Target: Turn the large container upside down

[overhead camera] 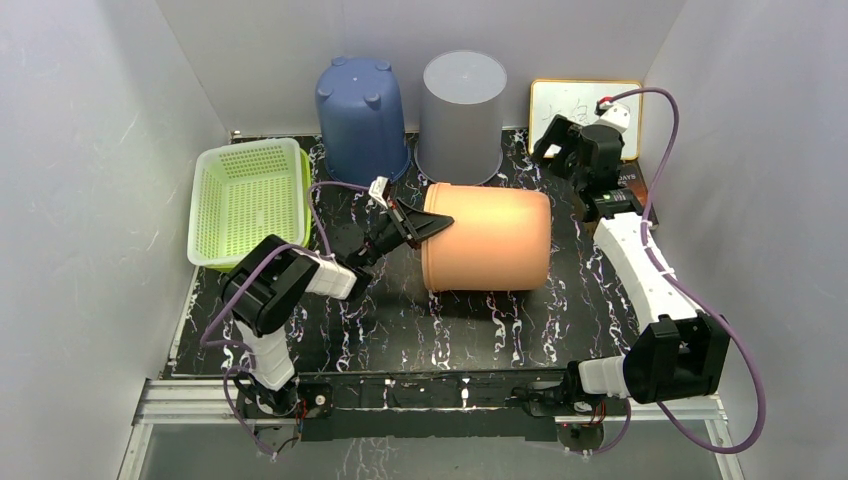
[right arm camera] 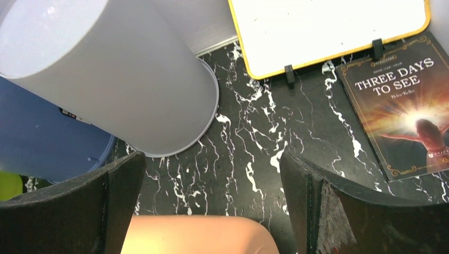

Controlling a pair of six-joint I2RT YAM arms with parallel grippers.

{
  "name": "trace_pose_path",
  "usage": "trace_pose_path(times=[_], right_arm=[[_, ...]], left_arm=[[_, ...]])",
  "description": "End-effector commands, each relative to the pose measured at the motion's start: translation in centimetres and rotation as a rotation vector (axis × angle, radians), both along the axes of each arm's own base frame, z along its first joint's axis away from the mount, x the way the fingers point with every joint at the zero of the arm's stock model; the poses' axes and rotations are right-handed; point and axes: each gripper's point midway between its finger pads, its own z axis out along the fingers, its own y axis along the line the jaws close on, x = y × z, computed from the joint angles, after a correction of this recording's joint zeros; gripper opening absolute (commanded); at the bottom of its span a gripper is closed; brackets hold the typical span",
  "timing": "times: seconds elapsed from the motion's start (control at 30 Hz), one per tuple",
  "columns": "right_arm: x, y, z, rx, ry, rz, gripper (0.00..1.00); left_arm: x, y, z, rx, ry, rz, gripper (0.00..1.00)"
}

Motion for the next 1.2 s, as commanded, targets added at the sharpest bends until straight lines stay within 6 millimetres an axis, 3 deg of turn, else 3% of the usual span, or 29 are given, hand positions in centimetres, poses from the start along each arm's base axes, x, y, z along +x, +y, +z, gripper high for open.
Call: trace_pose_path(times=[0.0, 0.1, 0.27, 0.33, 0.4, 0.5, 0.67, 0.93, 1.17], right_arm=[[0.1, 0.0, 1.6, 0.012, -0.072, 0.004, 0.98], [0.3, 0.1, 1.1, 0.013, -0.063, 0.008, 0.98], [0.6, 0.2, 1.4, 0.017, -0.069, 0.01, 0.98], [0.7, 0.1, 1.6, 0.013, -0.074, 0.007, 0.98], [0.8, 0.0, 1.8, 0.007, -0.076, 0.004, 0.98], [0.8, 0.1, 1.9, 0.006, -0.077, 0.012, 0.98], [0.6, 0.3, 1.7, 0.008, -0.075, 0.025, 0.98], [0.4, 0.7, 0.8, 0.019, -0.064, 0.047, 0.98], [0.2, 1.0, 0.7, 0.026, -0.065, 0.062, 0.98]], left_arm=[[-0.9, -0.2, 2.4, -0.089, -0.141, -0.025, 0.0], [-0.5, -1.0, 2.9, -0.107, -0.145, -0.038, 0.0], [0.6, -3.0, 7.1, -0.209, -0.204, -0.079, 0.0], [0.9, -3.7, 7.2, -0.225, -0.189, -0.095, 0.0], [1.2, -4.4, 5.7, -0.215, -0.146, -0.107, 0.0], [1.6, -4.6, 1.3, -0.155, -0.05, -0.092, 0.0], [1.9, -3.1, -4.9, -0.045, 0.056, -0.051, 0.0], [1.3, -0.7, -9.6, 0.064, 0.121, -0.013, 0.0], [1.4, 1.4, -12.3, 0.136, 0.141, 0.039, 0.19]])
